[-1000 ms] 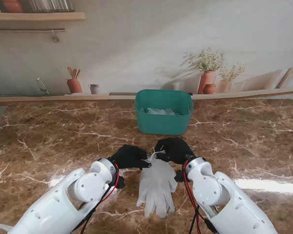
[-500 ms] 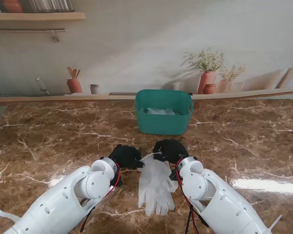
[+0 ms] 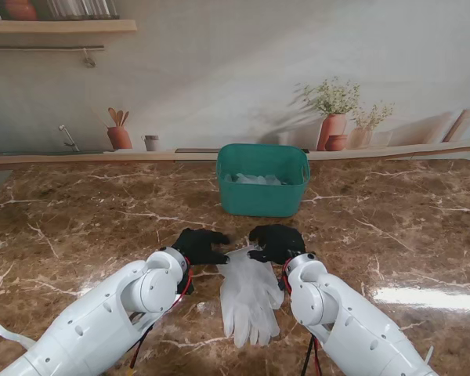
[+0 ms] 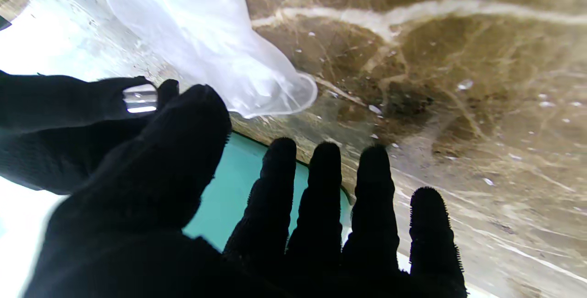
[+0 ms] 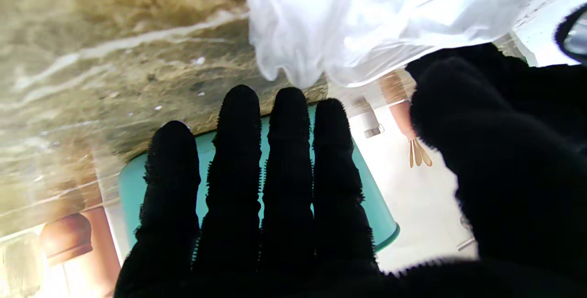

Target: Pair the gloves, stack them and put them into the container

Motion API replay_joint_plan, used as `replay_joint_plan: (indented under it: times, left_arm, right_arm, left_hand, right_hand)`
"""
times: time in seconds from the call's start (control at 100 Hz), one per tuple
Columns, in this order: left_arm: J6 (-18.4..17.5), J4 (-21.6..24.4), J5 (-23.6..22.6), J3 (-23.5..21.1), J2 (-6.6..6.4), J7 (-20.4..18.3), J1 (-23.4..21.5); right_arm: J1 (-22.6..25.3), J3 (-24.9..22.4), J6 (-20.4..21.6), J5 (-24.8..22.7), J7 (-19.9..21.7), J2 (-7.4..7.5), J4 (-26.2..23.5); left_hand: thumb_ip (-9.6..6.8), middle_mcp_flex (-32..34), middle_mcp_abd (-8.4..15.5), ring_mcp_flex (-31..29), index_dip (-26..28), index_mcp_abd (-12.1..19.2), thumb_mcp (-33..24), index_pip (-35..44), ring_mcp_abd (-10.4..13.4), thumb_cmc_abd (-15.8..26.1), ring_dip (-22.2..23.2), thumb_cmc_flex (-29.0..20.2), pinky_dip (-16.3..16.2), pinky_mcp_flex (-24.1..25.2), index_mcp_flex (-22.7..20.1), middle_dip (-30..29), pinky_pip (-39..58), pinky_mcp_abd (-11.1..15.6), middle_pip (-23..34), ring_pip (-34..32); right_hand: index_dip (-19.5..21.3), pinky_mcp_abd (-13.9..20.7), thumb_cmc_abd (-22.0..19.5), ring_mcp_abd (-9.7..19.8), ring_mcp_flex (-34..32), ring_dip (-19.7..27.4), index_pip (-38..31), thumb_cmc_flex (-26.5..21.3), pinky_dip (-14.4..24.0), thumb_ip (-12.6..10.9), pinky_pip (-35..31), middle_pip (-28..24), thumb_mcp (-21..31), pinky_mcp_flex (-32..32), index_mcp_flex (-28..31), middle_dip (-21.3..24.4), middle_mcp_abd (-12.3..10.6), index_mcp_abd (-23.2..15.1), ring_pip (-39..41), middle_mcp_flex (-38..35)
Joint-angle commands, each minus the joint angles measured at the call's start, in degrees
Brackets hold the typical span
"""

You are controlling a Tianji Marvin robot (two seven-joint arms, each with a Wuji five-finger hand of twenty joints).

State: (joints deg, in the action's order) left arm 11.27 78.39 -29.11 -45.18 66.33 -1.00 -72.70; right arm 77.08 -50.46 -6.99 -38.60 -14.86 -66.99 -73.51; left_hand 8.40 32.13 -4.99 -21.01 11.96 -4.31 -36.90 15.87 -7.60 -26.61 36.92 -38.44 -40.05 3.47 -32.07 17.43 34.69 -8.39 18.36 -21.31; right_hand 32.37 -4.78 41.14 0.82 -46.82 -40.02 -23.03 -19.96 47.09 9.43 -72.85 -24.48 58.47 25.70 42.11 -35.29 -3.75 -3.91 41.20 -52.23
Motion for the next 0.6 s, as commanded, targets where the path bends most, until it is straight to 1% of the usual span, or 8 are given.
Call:
replay_joint_plan:
  times: [0.0, 0.05, 0.1, 0.16, 0.26, 0.32, 0.4, 0.59]
  left_arm:
    - [-0.23, 0.17, -0.76, -1.02, -0.75, 0.49, -1.84]
    - [-0.56, 1.01, -1.35, -2.22, -0.92, 0.76, -2.75]
    - [-0.91, 1.96, -1.78, -3.47, -1.04, 1.19, -3.79]
    - [-1.68, 3.24, -2.58, -4.99, -1.28, 1.54, -5.08]
    - [-2.81, 5.57, -3.84, -7.39, -1.56, 2.34, -7.48]
    - [-3.77, 7.01, -4.42, -8.84, -1.76, 2.56, -8.97]
    - [-4.78, 8.8, -5.42, -10.64, -1.87, 3.57, -10.96]
    - [-5.4, 13.88, -7.6, -14.87, -2.04, 5.36, -15.61]
  right_arm:
    - [0.94, -0.67, -0.26, -1.32, 0.39, 0.68, -0.77]
    - [1.03, -0.95, -0.13, -2.32, 0.29, 0.89, -1.26]
    - [0.94, -1.08, -0.04, -2.91, 0.47, 1.05, -1.7]
    - [0.48, -0.82, 0.17, -3.79, 0.67, 1.23, -1.85]
    - [-0.87, 0.59, 0.08, -5.0, 1.33, 1.46, -1.67]
    - [-1.76, 1.83, -0.6, -5.57, 1.97, 1.55, -1.53]
    - [-2.96, 3.67, -2.45, -6.59, 4.51, 1.96, -2.01]
    - [-6.99, 8.78, -5.2, -7.9, 8.18, 2.25, -1.52]
  left_hand:
    - [-1.87, -5.71, 0.74, 4.3, -1.62, -1.28, 0.26, -3.42, -0.15, 0.42, -5.05, 3.14, 1.55, 0.65, 2.85, -2.07, -4.86, 2.28, -1.36, 6.05]
    - [-1.92, -7.04, 0.9, 4.96, -1.99, -1.34, 0.69, -4.08, 0.33, 0.45, -6.17, 3.16, 2.07, 0.71, 3.44, -2.45, -6.53, 2.66, -1.53, 6.97]
    - [-1.95, -7.63, 0.94, 5.42, -2.04, -1.05, 0.83, -4.13, 0.66, 0.4, -6.53, 3.12, 2.17, 0.9, 3.25, -2.59, -7.1, 2.65, -1.7, 7.36]
    - [-1.95, -7.62, 1.2, 5.34, -2.1, -1.01, 1.03, -4.2, 1.02, 0.41, -6.87, 3.24, 2.14, 0.99, 3.22, -2.69, -7.56, 2.35, -1.74, 7.67]
    - [-1.97, -7.33, 1.28, 5.02, -2.09, -0.76, 1.5, -4.09, 1.32, 0.63, -7.38, 3.33, 1.84, 0.91, 2.72, -2.82, -7.94, 2.22, -1.78, 8.1]
    - [-1.97, -7.41, 1.42, 5.18, -2.13, -0.64, 1.91, -4.16, 1.66, 0.94, -7.71, 3.45, 1.72, 1.0, 2.81, -2.94, -8.25, 2.23, -1.96, 8.49]
    - [-2.02, -6.88, 1.45, 4.78, -2.08, -0.55, 2.18, -4.01, 1.73, 1.15, -7.94, 3.36, 1.55, 0.99, 2.38, -2.99, -8.52, 1.9, -1.92, 8.61]
    - [-2.15, -6.42, 1.33, 4.49, -2.08, -0.42, 3.18, -3.96, 1.83, 1.88, -8.41, 3.17, 1.2, 1.19, 1.98, -3.24, -9.34, 1.32, -2.29, 9.07]
  right_hand:
    - [0.16, 1.6, -0.49, 1.03, 3.43, 2.14, 1.94, 2.0, 0.55, -2.04, 2.46, 1.77, -1.46, -1.77, -3.67, 2.5, 0.34, 0.92, -3.27, 4.52]
    - [0.02, 1.34, -0.83, 0.95, 5.01, 3.83, 2.61, 1.92, -0.33, -2.15, 4.76, 2.53, -2.01, -2.69, -4.79, 3.94, 0.59, 1.22, -6.09, 6.77]
    - [-0.09, 0.85, -0.71, 0.97, 6.03, 6.79, 2.96, 1.57, -1.64, -2.23, 7.34, 3.55, -2.42, -2.96, -5.65, 6.28, 0.93, 1.6, -10.22, 9.72]
    - [-0.22, 0.22, 0.32, 0.93, 5.56, 8.92, 2.93, 0.89, -3.01, -2.11, 9.09, 3.48, -1.94, -2.04, -5.81, 7.62, 0.93, 1.69, -12.91, 10.18]
    - [-0.79, -1.1, 2.18, 0.13, 5.39, 13.33, 3.24, 0.4, -6.54, -1.56, 12.56, 4.75, -0.51, -0.55, -6.32, 10.04, 1.09, 1.89, -19.0, 11.54]
    - [-1.36, -1.91, 2.26, -0.99, 6.43, 15.5, 4.06, 0.72, -8.34, -1.33, 13.98, 5.67, -0.66, -0.28, -7.66, 11.09, 1.48, 2.48, -22.17, 13.37]
    - [-2.27, -2.67, 2.45, -2.53, 8.6, 18.24, 5.57, 1.61, -10.32, -1.1, 15.94, 7.25, -1.24, -0.92, -9.82, 12.58, 2.09, 3.52, -25.76, 16.32]
    - [-3.88, -5.18, 3.83, -5.89, 9.97, 21.0, 8.28, 3.67, -12.52, -0.56, 17.57, 9.35, -1.6, -0.67, -13.84, 15.04, 3.27, 5.3, -28.18, 19.28]
